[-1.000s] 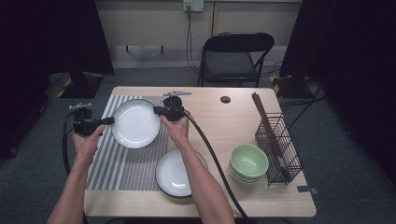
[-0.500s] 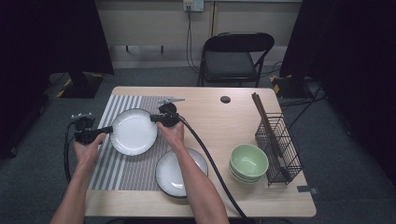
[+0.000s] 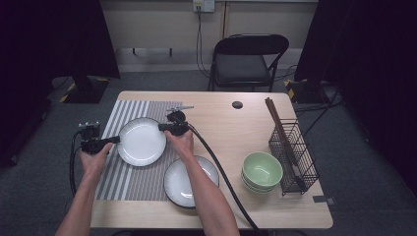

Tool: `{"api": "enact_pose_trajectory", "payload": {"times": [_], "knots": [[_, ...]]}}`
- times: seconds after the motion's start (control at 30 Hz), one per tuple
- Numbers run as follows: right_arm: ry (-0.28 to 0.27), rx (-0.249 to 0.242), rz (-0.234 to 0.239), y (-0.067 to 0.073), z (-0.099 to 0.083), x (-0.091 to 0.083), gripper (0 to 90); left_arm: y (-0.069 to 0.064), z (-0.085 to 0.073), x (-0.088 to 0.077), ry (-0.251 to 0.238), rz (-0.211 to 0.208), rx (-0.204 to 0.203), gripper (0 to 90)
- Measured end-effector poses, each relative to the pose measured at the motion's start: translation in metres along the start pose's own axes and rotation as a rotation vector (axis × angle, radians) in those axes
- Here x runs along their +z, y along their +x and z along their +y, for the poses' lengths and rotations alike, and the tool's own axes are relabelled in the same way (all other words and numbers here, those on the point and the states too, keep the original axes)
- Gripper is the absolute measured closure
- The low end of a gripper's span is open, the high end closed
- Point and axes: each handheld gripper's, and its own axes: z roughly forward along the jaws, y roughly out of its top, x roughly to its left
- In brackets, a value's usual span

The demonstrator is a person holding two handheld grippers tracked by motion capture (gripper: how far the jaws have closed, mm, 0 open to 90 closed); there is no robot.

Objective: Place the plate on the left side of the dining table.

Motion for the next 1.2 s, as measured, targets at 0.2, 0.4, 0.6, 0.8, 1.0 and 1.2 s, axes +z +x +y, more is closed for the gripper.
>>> {"api": "enact_pose_trajectory", "payload": {"times": [0.2, 0.4, 0.6, 0.8, 1.0, 1.2], "knots": [[-0.005, 0.008, 0.004, -0.003, 0.001, -0.001, 76.0, -0.002, 0.001, 0.000, 0.003, 0.008, 0.003, 87.7], [-0.044, -0.012, -0.028, -0.008, 0.007, -0.019, 68.4, 0.004, 0.003, -0.006, -0.016, -0.006, -0.033, 90.0], [-0.064, -0.036, -0.033, -0.007, 0.008, -0.036, 67.5, -0.008, 0.007, -0.008, -0.030, -0.013, 0.009, 90.0], [-0.072, -0.049, -0.042, -0.011, 0.006, -0.052, 67.5, -0.010, 0.008, -0.008, -0.030, -0.018, 0.020, 90.0], [-0.076, -0.054, -0.056, -0.013, 0.004, -0.063, 66.3, -0.013, 0.008, -0.011, -0.040, -0.027, 0.038, 90.0], [-0.108, -0.058, -0.058, -0.015, 0.007, -0.086, 63.7, -0.024, 0.008, -0.022, -0.059, -0.064, 0.065, 89.2]]}}
